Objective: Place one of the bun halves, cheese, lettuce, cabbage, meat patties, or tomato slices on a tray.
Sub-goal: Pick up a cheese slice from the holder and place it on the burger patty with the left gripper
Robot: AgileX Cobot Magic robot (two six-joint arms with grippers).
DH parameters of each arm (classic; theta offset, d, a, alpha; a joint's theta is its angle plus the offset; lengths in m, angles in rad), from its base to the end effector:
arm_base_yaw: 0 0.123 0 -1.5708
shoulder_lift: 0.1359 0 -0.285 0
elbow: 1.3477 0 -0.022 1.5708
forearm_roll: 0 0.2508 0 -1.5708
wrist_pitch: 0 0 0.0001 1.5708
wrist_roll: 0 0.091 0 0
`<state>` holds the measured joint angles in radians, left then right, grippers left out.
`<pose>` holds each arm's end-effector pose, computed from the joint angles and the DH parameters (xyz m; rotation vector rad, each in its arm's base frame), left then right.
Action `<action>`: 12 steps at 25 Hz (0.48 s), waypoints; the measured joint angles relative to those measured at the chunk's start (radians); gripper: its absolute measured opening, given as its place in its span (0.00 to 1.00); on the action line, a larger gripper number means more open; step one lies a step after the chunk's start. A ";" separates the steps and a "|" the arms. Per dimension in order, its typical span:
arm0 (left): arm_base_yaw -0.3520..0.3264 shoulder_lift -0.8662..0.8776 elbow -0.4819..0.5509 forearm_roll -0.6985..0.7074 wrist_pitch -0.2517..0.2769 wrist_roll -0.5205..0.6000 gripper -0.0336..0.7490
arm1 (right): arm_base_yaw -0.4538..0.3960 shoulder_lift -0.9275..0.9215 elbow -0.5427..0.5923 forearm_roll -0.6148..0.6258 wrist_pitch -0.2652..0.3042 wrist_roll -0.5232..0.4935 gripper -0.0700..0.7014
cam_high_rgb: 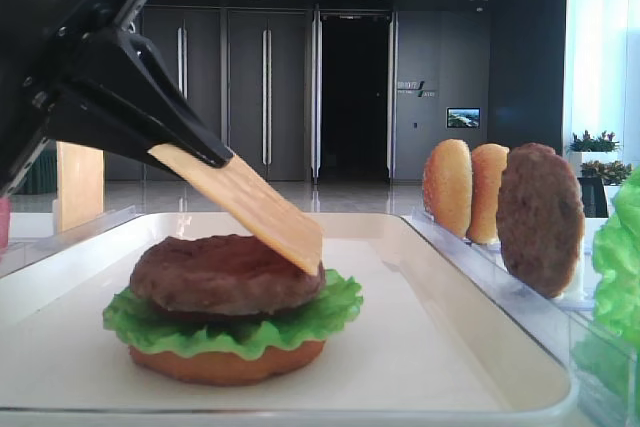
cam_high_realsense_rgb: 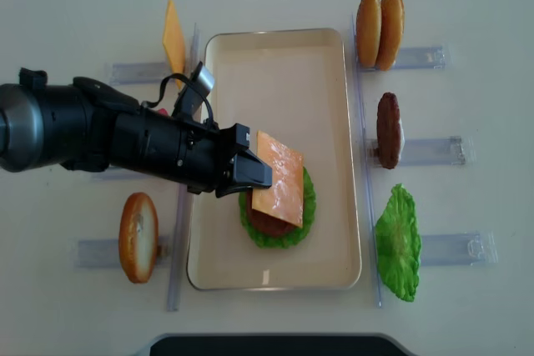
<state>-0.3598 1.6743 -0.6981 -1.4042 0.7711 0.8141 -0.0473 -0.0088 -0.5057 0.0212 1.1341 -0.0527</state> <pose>0.2359 -0.1556 0.1618 0.0617 2.7261 -1.2857 -0.0100 0.0022 0.2730 -0.0078 2.1032 -0.0345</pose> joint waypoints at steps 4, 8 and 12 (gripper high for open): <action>0.000 0.000 0.000 0.000 0.000 0.000 0.09 | 0.000 0.000 0.000 0.000 0.000 0.000 0.85; 0.000 0.000 0.000 0.000 0.000 -0.015 0.23 | 0.000 0.000 0.000 0.000 0.000 0.000 0.85; 0.000 0.000 0.000 0.003 0.011 -0.026 0.38 | 0.000 0.000 0.000 0.000 0.000 0.000 0.85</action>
<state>-0.3598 1.6743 -0.6981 -1.4008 0.7824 0.7882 -0.0473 -0.0088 -0.5057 0.0212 1.1341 -0.0527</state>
